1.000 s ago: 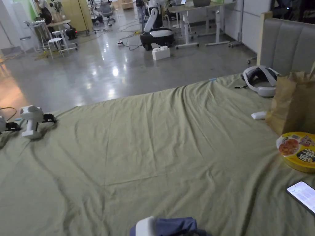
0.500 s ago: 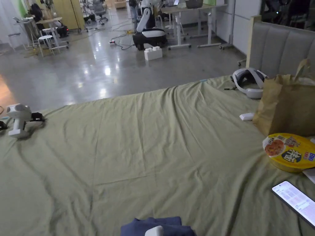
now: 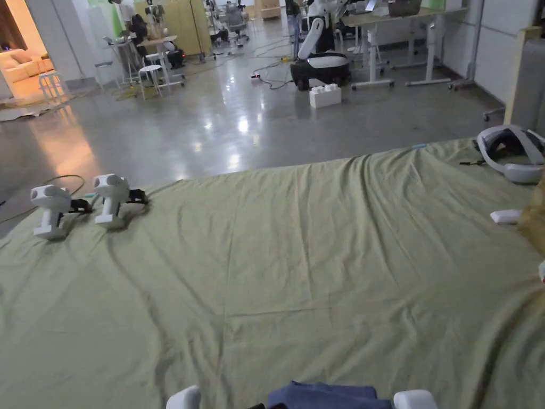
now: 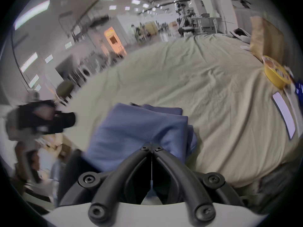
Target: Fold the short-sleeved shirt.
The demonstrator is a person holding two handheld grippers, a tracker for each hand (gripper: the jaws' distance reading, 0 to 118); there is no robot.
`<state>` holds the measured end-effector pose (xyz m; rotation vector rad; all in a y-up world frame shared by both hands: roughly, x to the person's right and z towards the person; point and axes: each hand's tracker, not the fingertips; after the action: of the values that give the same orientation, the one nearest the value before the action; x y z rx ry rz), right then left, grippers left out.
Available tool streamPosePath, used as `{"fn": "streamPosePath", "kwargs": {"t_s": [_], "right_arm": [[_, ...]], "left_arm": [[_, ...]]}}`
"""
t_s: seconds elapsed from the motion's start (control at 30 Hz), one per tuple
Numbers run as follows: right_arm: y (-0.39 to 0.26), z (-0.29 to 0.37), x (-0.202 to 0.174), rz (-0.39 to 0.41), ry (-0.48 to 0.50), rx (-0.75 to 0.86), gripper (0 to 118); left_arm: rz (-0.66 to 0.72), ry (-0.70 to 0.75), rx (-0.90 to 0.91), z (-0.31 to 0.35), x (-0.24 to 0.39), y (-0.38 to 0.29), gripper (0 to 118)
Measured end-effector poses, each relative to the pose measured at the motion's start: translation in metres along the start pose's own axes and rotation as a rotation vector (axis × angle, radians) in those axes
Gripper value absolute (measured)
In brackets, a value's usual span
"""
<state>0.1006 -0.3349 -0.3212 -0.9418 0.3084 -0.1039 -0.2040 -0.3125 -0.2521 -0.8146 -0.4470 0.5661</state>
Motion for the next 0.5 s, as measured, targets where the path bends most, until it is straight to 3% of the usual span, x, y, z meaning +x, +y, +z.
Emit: {"fn": "streamPosePath", "kwargs": {"t_s": [0.03,0.07,0.13,0.17,0.37,0.4,0.43,0.47,0.5], "right_arm": [[0.003,-0.023,0.003,0.015,-0.078,-0.101,2],[0.003,-0.041,0.009,0.006,-0.097,-0.196,2],[0.013,-0.042,0.024,-0.184,-0.006,-0.11,2],[0.017,-0.042,0.028,-0.233,0.0,-0.149,2],[0.019,-0.052,0.035,-0.245,0.021,-0.153,2],[0.02,-0.053,0.034,-0.243,0.017,-0.148,2],[0.02,-0.054,0.034,-0.24,0.012,-0.14,2],[0.019,-0.053,0.035,-0.239,0.007,-0.134,2],[0.019,-0.054,0.035,-0.237,0.002,-0.126,2]], "left_arm": [[0.049,-0.022,-0.02,-0.006,-0.015,-0.001,107],[0.086,-0.04,-0.033,-0.009,-0.024,-0.002,109],[0.144,-0.078,-0.06,-0.024,-0.039,-0.005,109],[0.155,-0.086,-0.072,-0.031,-0.043,-0.006,109],[0.272,-0.134,-0.175,-0.097,-0.06,-0.011,109],[0.296,-0.129,-0.176,-0.105,-0.061,-0.012,96],[0.28,-0.115,-0.158,-0.108,-0.054,-0.013,66],[0.251,-0.085,-0.141,-0.11,-0.05,-0.012,45],[0.205,-0.053,-0.152,-0.115,-0.044,-0.01,44]]}}
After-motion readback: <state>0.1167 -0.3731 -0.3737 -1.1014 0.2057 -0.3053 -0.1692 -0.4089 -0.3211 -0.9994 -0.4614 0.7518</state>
